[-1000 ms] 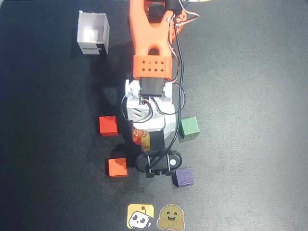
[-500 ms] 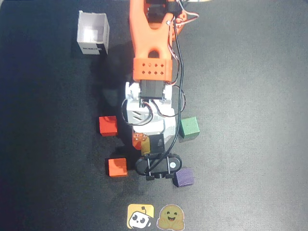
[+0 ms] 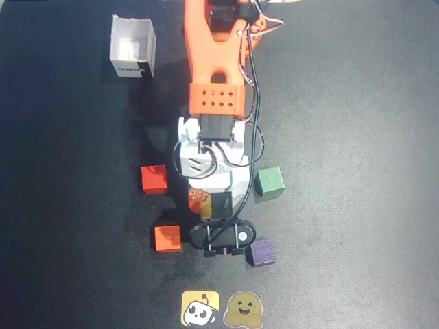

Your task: Put the yellow cube on top of the blue cube.

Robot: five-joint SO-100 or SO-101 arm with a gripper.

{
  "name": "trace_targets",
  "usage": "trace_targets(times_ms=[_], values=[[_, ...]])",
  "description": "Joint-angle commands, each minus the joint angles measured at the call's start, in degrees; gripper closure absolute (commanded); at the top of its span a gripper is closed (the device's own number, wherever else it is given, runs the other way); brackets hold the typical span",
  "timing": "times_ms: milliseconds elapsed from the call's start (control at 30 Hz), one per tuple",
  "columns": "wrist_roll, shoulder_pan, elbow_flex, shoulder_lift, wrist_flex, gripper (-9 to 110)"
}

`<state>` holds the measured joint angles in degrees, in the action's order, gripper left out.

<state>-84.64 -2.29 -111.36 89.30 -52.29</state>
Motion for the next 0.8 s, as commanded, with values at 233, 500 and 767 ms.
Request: trace_targets(times_ms=[233, 500, 767], values=[[-1.4, -0.2, -1.8, 3.4, 0.1, 87], [-2.0, -0.2, -2.0, 4.0, 0.1, 77], [-3.3, -0.5, -2.6, 6.1, 0.1, 76]])
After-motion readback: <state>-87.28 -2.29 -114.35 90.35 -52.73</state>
